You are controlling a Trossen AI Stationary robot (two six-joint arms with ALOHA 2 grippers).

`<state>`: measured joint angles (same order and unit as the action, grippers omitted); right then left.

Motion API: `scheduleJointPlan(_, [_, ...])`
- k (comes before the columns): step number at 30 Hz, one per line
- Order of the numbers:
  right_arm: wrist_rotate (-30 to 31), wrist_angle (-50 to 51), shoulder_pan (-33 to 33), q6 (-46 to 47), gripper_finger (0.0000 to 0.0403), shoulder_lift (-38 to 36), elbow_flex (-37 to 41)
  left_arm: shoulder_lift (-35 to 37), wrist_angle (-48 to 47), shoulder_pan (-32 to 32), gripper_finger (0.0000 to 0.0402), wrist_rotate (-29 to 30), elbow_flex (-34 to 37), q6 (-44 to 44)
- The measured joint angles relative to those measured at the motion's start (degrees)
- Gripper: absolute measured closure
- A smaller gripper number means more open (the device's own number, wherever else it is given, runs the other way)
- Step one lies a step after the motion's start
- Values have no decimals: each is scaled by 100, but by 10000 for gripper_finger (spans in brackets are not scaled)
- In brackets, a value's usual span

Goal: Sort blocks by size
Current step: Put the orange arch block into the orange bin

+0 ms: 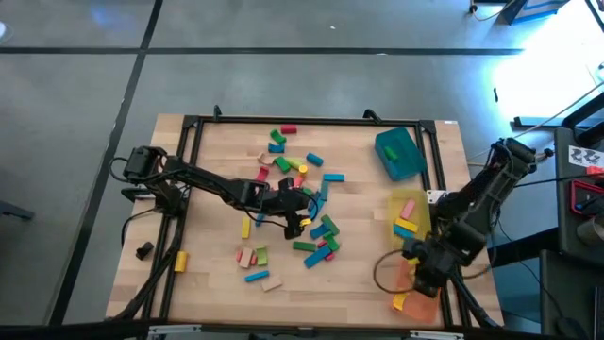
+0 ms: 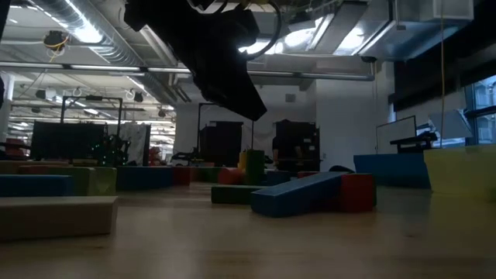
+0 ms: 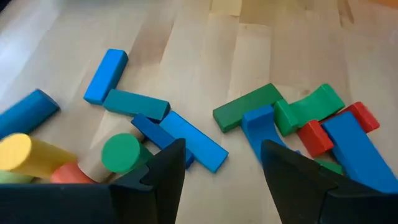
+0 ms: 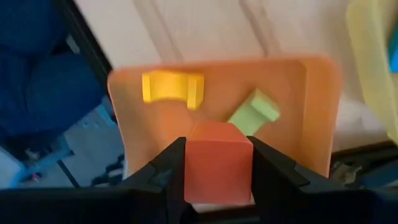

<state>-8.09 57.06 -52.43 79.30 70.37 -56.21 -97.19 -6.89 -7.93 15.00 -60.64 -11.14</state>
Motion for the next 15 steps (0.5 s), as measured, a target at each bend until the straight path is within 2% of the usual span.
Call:
scheduleJointPlan(6, [-38, -1, -482, 5, 255, 0, 0, 0, 6, -153, 208, -358, 0, -522])
scheduleJointPlan(15, [183, 6, -530, 14, 255, 0, 0, -6, 272, -767, 208, -395, 0, -990])
